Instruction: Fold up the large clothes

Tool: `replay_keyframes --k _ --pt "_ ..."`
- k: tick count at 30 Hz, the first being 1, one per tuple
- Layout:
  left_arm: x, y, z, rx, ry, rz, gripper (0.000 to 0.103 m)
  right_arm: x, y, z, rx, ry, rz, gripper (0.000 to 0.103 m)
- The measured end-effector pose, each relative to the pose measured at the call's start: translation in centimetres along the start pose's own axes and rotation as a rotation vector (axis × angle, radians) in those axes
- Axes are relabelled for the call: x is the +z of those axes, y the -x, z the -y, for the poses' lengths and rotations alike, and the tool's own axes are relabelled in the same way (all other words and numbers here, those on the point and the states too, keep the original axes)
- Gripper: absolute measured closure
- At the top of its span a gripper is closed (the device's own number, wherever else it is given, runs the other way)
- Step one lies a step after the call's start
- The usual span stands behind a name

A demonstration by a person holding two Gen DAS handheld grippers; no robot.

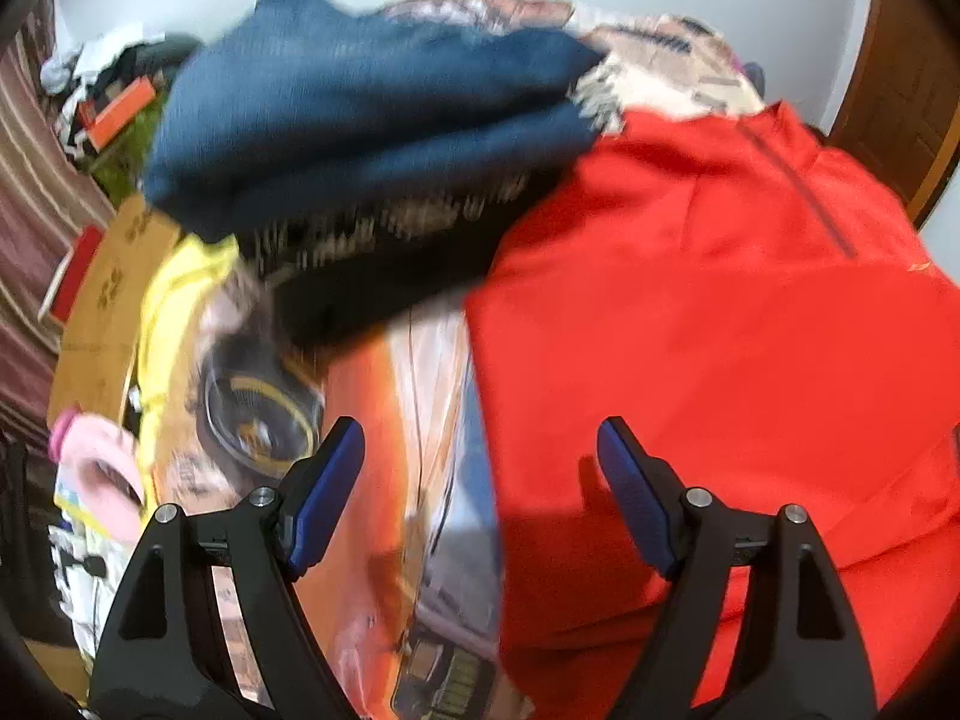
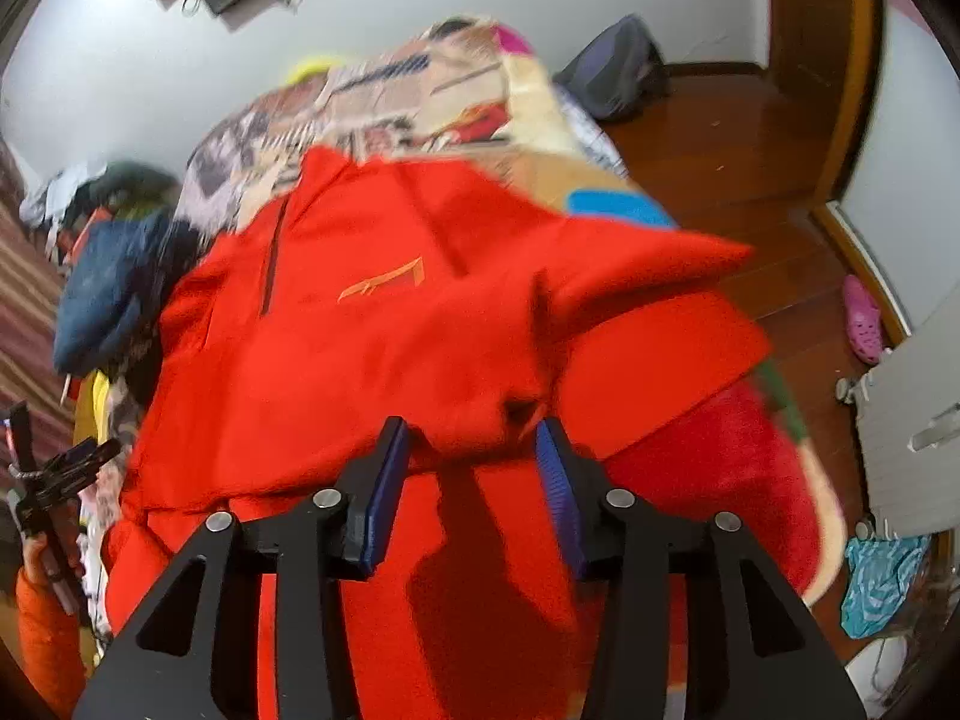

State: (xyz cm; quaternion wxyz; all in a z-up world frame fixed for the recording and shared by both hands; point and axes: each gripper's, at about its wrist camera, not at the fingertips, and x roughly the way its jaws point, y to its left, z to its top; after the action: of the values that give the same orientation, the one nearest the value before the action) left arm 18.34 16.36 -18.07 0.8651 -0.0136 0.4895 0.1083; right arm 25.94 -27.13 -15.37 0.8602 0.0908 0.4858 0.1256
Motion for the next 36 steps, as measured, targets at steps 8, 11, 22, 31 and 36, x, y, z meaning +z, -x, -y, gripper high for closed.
replay_keyframes --k 8,11,22,31,36 --pt "4.5 3.7 4.6 -0.090 -0.039 0.122 0.024 1.4 2.7 5.6 -0.011 -0.195 0.137 0.054" --pt "5.8 4.1 6.6 -0.136 -0.062 0.142 0.024 1.5 2.2 7.6 -0.014 -0.269 0.138 0.054" --pt "5.7 0.2 13.4 -0.213 -0.151 0.044 0.024 1.0 -4.8 13.3 0.128 -0.506 -0.015 0.054" --pt "4.6 -3.4 14.5 -0.213 -0.143 -0.043 0.024 2.6 -7.7 15.6 0.120 -0.592 0.003 0.054" --pt "4.1 -4.4 14.8 -0.196 -0.146 -0.058 0.024 3.3 -8.4 16.4 0.017 -0.600 0.019 0.084"
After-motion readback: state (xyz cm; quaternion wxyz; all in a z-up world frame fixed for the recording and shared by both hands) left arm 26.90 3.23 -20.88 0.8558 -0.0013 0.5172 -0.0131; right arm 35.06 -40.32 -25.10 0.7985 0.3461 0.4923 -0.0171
